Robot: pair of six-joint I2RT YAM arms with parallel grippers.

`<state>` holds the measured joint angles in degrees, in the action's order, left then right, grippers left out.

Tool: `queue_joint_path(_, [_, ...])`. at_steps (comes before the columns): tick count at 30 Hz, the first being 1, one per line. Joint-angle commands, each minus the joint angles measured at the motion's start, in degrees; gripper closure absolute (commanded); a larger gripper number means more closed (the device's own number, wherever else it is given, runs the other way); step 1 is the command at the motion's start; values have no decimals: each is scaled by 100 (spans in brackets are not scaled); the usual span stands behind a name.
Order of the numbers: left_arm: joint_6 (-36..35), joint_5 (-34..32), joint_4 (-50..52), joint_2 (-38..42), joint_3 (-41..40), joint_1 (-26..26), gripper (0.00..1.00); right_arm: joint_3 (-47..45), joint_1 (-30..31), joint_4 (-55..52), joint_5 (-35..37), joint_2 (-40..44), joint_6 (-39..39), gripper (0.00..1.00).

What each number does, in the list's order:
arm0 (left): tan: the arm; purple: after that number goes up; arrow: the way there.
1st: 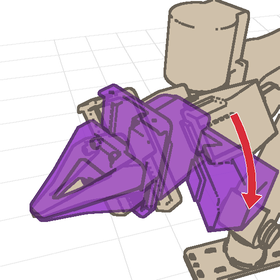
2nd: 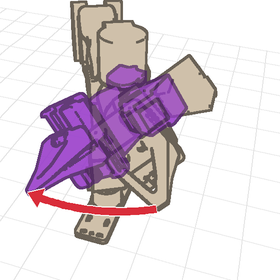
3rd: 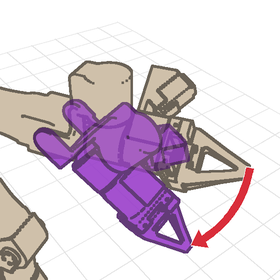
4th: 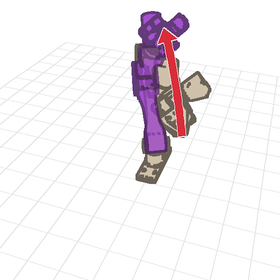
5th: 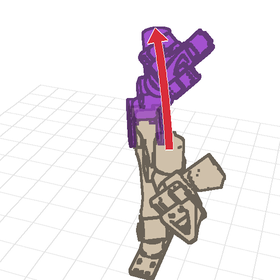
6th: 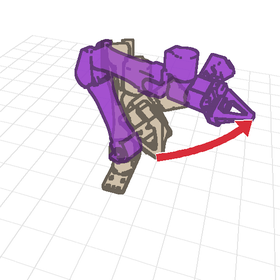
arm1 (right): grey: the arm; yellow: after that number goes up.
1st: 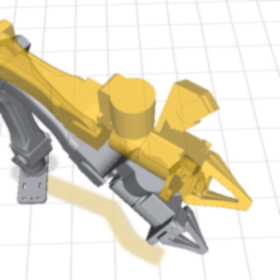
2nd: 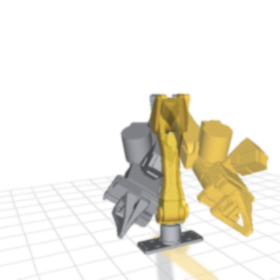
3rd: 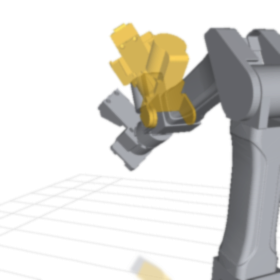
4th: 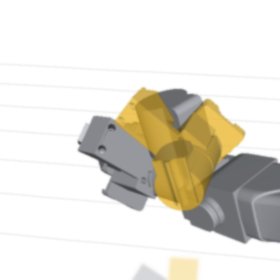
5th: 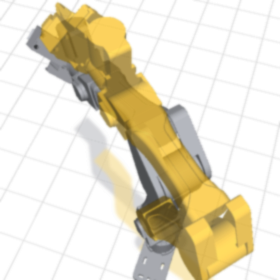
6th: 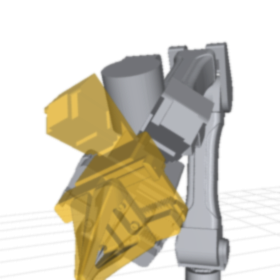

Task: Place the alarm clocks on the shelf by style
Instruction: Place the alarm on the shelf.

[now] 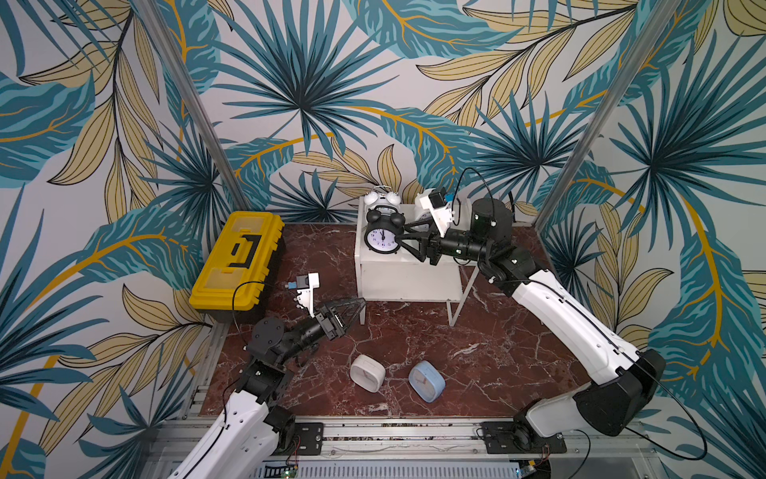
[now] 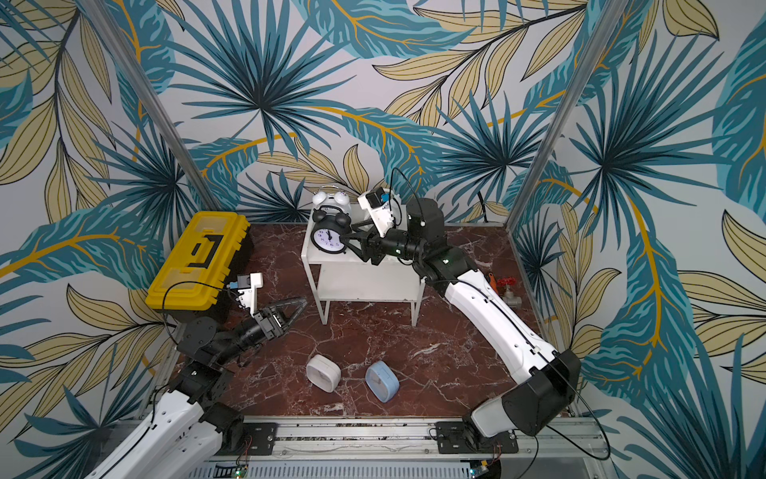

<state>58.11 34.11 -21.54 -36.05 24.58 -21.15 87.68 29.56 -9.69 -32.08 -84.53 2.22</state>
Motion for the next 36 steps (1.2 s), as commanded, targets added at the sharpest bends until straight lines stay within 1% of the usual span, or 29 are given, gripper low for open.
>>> queue_joint_path(1, [-4, 106, -187, 46, 144, 32, 12, -160, -12, 39, 225, 121, 54, 47])
queue_joint_path(6, [-15, 128, -232, 42, 162, 40, 12, -144, -15, -28, 368, 139, 82, 41])
queue_joint_path(11, [0, 147, -272, 45, 127, 33, 12, -180, -12, 15, 329, 180, 130, 42])
queue_joint_path(13, [-5, 161, -264, 46, 126, 35, 12, -225, -13, 44, 325, 204, 140, 45])
queue_joint_path(18, [-14, 163, -234, 72, 117, 32, 12, -373, -12, 130, 323, 269, 225, 47])
queue_joint_path(20, [-18, 166, -228, 77, 109, 42, 12, -406, -17, 152, 257, 320, 257, 46])
queue_joint_path(23, [-46, 140, -120, 76, 109, 32, 12, -415, -9, 86, 273, 468, 340, 41])
queue_joint_path(26, [-56, 109, -44, 90, 109, 33, 9, -492, 31, -36, 489, 764, 439, 36])
queue_joint_path(28, [-62, 122, -60, 94, 94, 40, 8, -522, 96, -217, 670, 1018, 464, 35])
queue_joint_path(31, [-147, 37, 89, 99, 115, 38, 8, -623, 240, -811, 986, 1360, 530, 35])
queue_joint_path(32, [-209, -49, 254, 107, 146, 35, 7, -686, 312, -950, 1176, 1472, 554, 35])
queue_joint_path(34, [-403, -272, 800, 116, 299, 33, 7, -873, 647, -1341, 1669, 1680, 574, 37])
queue_joint_path(36, [-638, -422, 1244, 107, 474, 32, 7, -1197, 1111, -1616, 2433, 1864, 636, 38])
